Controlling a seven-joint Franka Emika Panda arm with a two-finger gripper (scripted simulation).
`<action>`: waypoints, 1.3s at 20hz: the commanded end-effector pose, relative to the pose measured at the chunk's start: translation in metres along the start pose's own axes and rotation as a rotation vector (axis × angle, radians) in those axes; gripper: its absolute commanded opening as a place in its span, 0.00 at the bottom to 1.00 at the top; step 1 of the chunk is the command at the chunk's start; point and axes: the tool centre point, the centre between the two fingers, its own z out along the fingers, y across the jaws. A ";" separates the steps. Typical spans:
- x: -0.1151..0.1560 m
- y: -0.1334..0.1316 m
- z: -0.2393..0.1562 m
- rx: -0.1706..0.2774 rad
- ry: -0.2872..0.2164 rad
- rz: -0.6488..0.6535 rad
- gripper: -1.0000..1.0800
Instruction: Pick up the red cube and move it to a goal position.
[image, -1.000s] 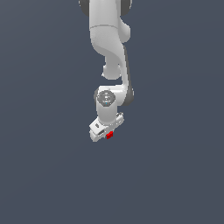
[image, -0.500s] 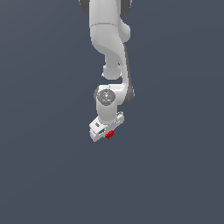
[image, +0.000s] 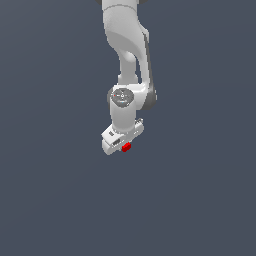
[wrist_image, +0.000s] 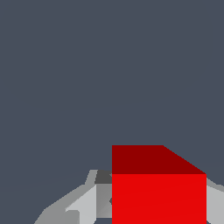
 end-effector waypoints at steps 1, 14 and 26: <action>-0.001 -0.003 -0.022 -0.001 0.001 0.000 0.00; -0.004 -0.022 -0.147 -0.001 0.001 -0.001 0.00; -0.004 -0.027 -0.193 0.000 0.002 0.000 0.00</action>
